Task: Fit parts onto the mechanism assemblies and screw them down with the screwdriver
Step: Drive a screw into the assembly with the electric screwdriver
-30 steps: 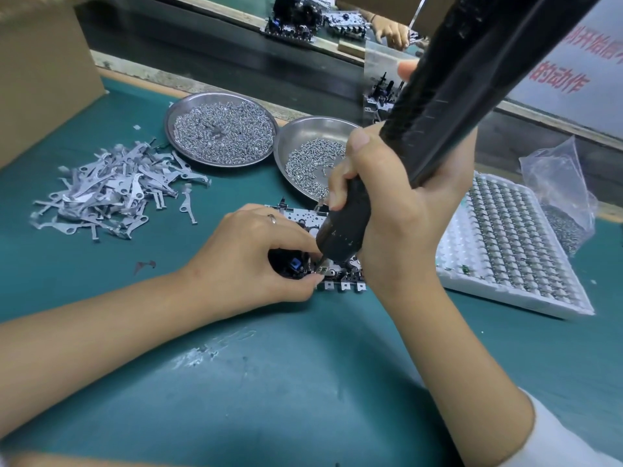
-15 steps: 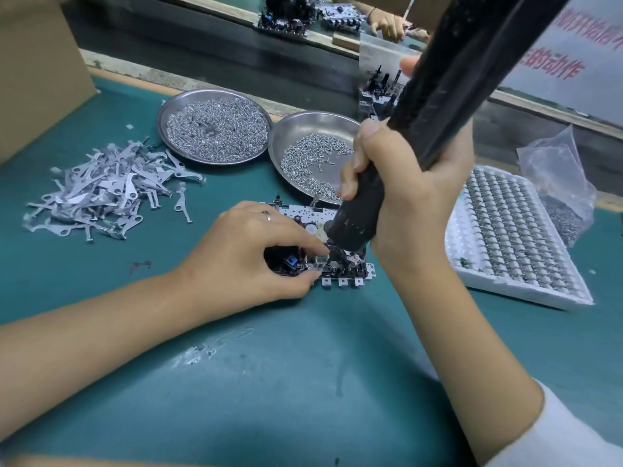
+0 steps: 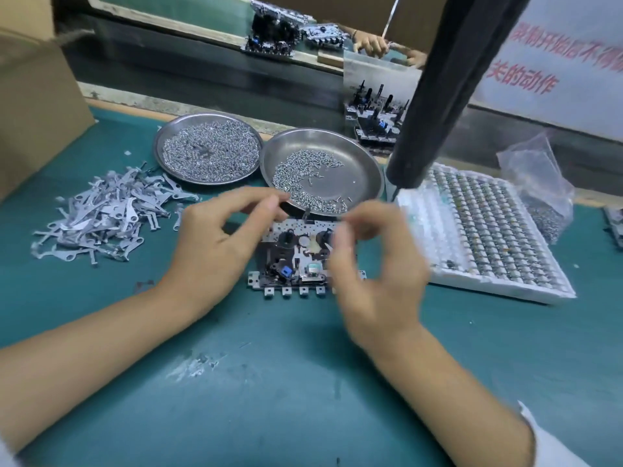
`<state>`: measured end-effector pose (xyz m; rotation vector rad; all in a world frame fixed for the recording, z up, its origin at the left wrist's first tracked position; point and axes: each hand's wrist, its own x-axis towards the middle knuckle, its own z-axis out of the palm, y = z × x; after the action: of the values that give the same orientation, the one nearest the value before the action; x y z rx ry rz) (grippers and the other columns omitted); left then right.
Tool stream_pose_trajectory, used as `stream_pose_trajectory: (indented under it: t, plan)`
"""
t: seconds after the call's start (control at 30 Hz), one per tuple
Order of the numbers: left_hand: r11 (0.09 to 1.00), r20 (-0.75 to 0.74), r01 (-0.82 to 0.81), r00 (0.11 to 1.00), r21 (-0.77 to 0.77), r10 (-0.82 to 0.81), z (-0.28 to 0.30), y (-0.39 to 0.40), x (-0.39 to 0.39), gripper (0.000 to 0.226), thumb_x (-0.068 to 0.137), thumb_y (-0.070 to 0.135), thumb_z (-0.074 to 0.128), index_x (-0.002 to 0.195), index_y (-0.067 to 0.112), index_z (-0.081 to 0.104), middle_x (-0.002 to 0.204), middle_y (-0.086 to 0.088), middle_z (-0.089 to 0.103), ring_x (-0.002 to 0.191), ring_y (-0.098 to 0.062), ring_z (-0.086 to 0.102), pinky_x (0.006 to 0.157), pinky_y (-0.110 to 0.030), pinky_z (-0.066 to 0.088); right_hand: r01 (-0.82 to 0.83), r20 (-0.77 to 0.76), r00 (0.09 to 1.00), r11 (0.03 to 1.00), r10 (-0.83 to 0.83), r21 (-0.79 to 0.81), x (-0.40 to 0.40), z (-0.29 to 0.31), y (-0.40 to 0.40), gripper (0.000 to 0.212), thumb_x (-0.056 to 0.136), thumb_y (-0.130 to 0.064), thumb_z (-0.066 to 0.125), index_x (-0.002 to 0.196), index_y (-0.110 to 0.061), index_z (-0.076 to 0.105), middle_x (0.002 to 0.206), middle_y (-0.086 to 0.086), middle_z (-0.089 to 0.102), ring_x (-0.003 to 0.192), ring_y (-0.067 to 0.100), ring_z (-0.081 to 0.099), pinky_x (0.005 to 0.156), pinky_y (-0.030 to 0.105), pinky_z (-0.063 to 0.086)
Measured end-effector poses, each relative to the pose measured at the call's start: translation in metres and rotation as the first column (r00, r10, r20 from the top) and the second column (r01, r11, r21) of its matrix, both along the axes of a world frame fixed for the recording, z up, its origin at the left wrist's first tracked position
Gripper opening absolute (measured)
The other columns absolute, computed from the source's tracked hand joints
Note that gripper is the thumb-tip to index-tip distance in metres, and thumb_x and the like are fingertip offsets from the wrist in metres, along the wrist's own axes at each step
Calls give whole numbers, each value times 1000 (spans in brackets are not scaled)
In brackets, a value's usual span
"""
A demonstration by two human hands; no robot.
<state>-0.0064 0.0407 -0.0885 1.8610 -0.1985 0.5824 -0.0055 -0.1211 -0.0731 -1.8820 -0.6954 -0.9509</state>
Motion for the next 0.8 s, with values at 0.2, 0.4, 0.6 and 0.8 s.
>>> stream_pose_trajectory:
  t: [0.2,0.4,0.6,0.8]
  plan:
    - [990,27,-127,991,-59,129,-1,5,7,20,93,39,42,99,42,61,81,25,66,77,1,56,78,-26,46,42,-69,986,625,-151,-779,-20,-20,19,26,90,-33,58,107,-18,70,114,11,64,99,35,59,81,42,49]
    - [993,40,-116,992,-36,117,-4,5,8,20,93,38,43,96,44,61,83,19,66,77,-15,58,74,-31,46,-57,-144,984,584,-104,-810,-63,-13,-15,25,88,-39,54,92,-21,71,112,5,64,103,29,59,80,37,50]
    - [996,51,-81,995,-21,82,-10,7,9,20,91,47,41,95,46,61,82,25,66,74,2,57,73,-18,45,25,-95,983,622,-158,-783,-106,-16,-100,24,85,-41,56,89,-27,74,112,2,68,104,24,65,83,34,54]
    - [996,25,-94,995,-9,94,-11,7,9,21,91,49,42,91,55,62,84,25,66,74,3,58,75,-13,43,380,59,769,380,-637,-843,-101,-5,-204,21,67,-11,81,87,-10,76,109,17,68,102,42,64,75,58,53]
